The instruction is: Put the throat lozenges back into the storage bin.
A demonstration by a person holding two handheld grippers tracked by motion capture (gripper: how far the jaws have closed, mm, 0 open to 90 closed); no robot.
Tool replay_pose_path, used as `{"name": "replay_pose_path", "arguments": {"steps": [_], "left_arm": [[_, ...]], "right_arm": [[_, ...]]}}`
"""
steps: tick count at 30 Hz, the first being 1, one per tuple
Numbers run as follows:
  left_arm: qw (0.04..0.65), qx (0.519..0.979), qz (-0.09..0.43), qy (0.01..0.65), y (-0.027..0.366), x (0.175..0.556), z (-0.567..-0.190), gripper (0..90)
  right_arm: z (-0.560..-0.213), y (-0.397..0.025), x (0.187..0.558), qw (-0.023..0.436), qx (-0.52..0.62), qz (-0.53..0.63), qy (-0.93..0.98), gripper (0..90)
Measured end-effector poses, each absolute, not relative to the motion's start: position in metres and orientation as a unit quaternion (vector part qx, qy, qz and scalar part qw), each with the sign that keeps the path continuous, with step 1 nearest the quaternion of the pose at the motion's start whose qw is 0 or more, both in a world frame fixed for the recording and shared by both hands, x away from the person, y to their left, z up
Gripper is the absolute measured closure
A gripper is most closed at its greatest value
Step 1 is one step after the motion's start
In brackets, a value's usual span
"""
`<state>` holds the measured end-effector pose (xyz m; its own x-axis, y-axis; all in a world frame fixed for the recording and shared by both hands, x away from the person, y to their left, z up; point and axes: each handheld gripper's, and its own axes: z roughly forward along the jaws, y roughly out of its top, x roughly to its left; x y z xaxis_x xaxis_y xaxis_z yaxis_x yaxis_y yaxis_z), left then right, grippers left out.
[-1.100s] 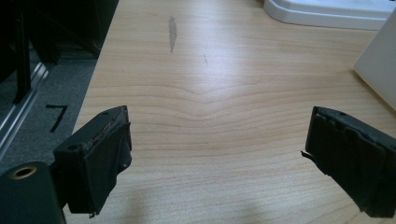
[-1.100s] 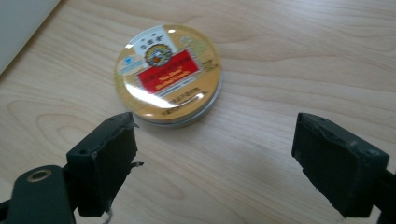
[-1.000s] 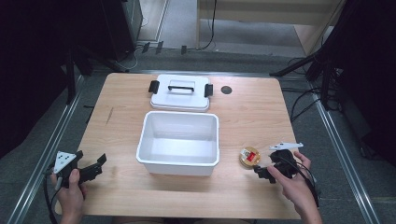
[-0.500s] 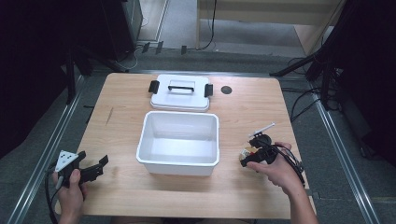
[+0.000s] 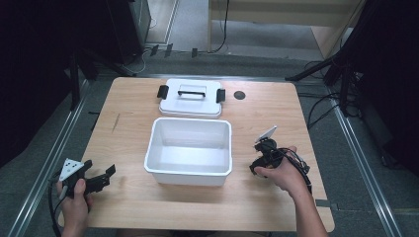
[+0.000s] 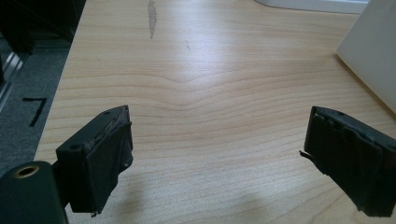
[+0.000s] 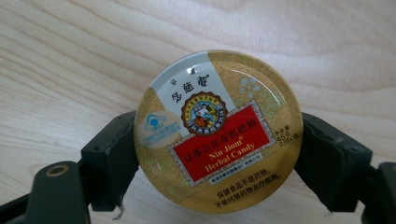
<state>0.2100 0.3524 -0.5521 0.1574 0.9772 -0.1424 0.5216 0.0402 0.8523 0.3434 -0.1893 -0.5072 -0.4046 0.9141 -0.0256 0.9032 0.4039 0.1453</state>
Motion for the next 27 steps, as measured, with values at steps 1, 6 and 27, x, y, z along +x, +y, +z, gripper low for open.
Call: {"name": "replay_pose_path", "arguments": {"steps": [1,6,27], "left_arm": [[0.417,0.636,0.275,0.589,0.352,0.210,-0.552,8.4],[0.418,0.636,0.276,0.587,0.352,0.209,-0.552,8.4],[0.433,0.621,0.277,0.592,0.355,0.207,-0.552,8.4]], "right_arm": [[-0.506,-0.190,0.344,0.050,0.543,0.059,0.836,20.3],[-0.495,-0.191,0.341,0.034,0.531,0.081,0.843,20.4],[-0.420,-0.168,0.324,0.059,0.460,0.136,0.876,20.4]]}}
